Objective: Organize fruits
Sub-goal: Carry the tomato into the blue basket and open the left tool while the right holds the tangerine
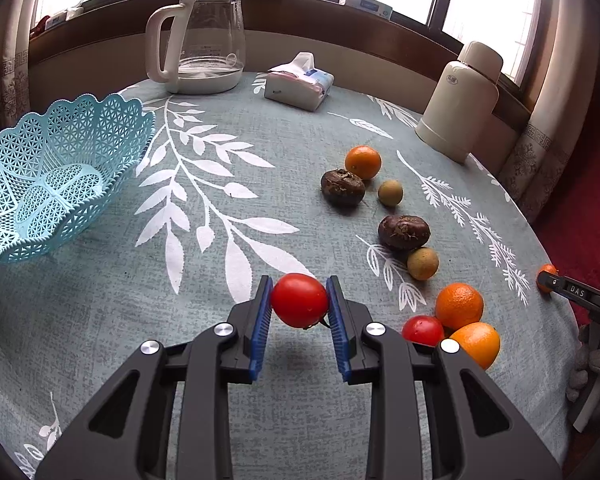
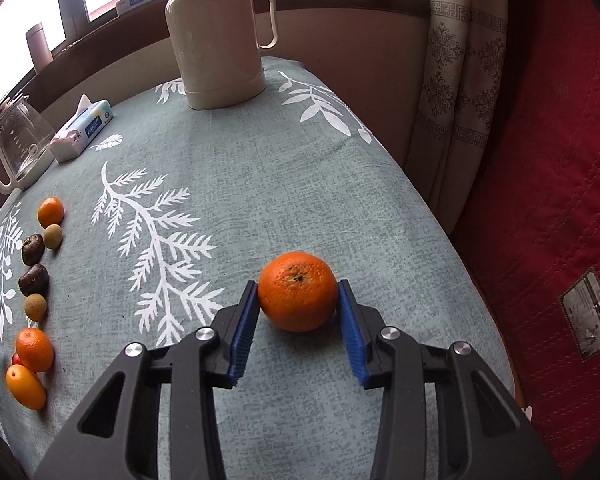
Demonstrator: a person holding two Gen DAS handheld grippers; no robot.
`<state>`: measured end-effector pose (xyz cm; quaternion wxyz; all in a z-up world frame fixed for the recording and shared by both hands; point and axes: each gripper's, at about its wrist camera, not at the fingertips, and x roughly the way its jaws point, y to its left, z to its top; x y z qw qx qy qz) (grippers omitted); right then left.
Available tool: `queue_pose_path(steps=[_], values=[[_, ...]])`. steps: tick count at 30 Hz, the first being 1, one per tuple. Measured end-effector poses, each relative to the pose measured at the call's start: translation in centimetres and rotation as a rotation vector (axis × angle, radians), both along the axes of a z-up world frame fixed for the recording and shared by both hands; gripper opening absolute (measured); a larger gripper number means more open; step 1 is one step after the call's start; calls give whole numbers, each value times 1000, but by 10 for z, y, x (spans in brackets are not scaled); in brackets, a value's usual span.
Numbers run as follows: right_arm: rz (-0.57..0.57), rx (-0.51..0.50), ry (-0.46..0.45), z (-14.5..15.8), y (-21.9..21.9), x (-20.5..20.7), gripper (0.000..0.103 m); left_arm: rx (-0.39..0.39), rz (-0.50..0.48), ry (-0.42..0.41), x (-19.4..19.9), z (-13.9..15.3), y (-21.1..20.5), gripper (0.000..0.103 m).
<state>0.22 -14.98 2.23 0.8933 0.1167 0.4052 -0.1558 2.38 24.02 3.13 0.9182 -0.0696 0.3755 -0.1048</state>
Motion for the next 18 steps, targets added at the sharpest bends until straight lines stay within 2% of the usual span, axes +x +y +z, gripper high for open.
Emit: queue_pose_path(steps=[7,18], values=[[27,16,-87,23,17,-18,40,17,35,-33,-1,12,12,28],[95,41,-167,48,56,-32,40,56,208,-159,-6,53,76,28]])
